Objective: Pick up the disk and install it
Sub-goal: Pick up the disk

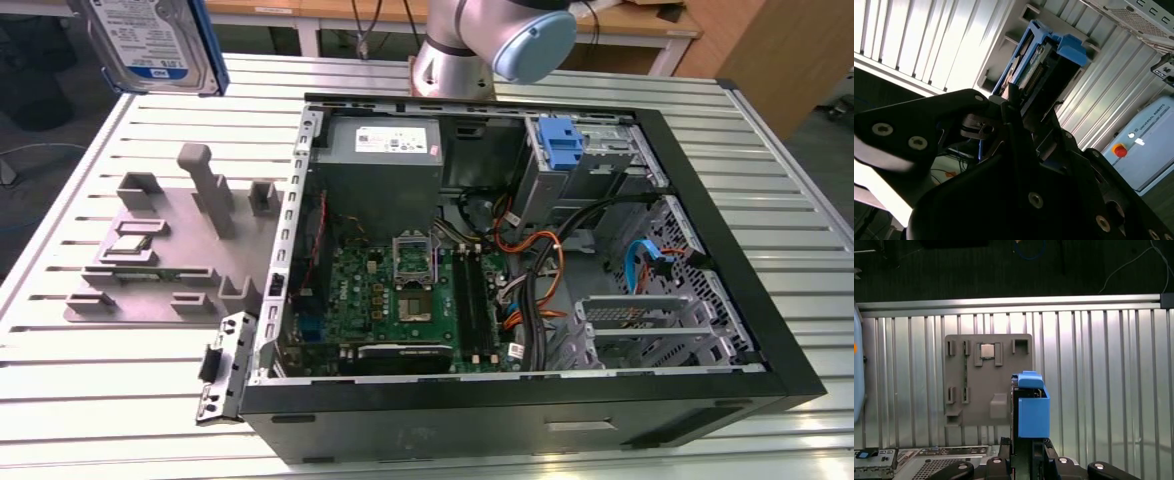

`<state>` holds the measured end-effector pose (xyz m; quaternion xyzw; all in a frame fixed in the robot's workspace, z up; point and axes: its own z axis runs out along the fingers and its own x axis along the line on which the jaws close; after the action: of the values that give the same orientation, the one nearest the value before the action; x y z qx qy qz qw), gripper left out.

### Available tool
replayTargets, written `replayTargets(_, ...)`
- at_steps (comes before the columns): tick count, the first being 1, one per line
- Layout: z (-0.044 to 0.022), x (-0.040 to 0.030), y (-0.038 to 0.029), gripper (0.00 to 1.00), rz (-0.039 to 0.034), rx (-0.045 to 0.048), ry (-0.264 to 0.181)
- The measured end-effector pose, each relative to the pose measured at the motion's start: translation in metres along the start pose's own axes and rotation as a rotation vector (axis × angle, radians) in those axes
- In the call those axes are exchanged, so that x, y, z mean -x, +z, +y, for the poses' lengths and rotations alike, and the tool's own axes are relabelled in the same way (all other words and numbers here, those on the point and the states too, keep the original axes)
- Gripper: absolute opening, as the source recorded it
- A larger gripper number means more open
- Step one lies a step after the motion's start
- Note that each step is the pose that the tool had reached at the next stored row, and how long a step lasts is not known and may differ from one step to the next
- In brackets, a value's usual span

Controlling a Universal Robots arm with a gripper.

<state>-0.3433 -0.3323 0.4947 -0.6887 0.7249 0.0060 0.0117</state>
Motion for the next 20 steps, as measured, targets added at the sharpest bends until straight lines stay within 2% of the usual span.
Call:
replayTargets(8, -0.0115, 0.0006, 0.0001, 0.35, 0.0, 0.0, 0.0)
replayTargets(13, -0.014, 0.0005, 0.0001, 0.35, 0.0, 0.0, 0.0)
replayTargets(20, -0.0181, -0.0068, 0.0, 0.35, 0.0, -0.0001, 0.0)
